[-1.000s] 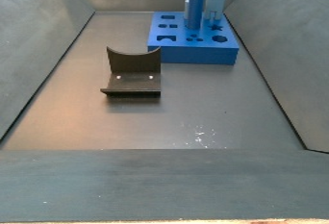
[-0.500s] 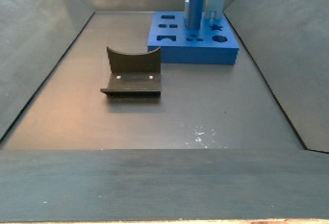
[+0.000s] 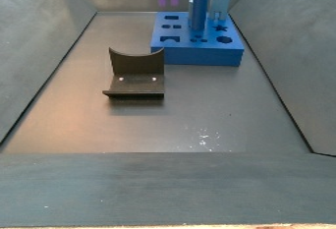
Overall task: Pick up the double-square object. Move up. Move to above the board. Insert the double-square object.
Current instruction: Insert the double-square object.
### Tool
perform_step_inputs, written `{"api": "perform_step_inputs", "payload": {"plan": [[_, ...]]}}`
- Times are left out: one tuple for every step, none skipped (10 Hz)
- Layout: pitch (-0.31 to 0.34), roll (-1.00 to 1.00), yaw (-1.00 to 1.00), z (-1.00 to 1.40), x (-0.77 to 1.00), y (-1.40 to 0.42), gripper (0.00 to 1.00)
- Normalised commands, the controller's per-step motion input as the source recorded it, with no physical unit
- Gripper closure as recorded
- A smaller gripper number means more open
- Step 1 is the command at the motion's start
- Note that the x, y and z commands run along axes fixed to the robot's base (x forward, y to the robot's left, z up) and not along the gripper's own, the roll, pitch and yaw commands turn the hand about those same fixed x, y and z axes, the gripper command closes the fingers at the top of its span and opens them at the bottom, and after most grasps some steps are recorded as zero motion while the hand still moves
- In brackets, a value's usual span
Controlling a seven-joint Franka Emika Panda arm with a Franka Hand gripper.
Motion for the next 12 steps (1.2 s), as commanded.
{"api": "perform_step_inputs", "payload": {"plan": [[-0.169, -0.49, 0.00, -0.49, -0.12, 0.19, 1.00], [-0.023, -0.28, 0.00, -0.41, -0.01, 0.06, 1.00], [0.000, 0.00, 0.00, -0.37, 0.00, 0.00, 1.00], [0.000, 0.03, 0.00, -0.31, -0.05, 0.00, 1.00], [0.000, 0.30, 0.00, -0.16, -0.04, -0.01, 1.00], [0.000, 0.46, 0.04, -0.10, 0.00, -0.03, 1.00], [0.000, 0.40, 0.06, -0.13, 0.00, 0.00, 1.00], [-0.009, 0.28, 0.06, -0.11, 0.00, 0.00, 1.00], [-0.160, 0.15, 0.13, -0.13, -0.06, 0.00, 1.00], [-0.263, 0.00, 0.16, -0.17, -0.11, 0.00, 1.00], [-0.246, 0.00, 0.10, -0.20, -0.07, 0.00, 1.00], [-0.197, -0.03, 0.08, -0.22, -0.04, 0.00, 1.00]]}}
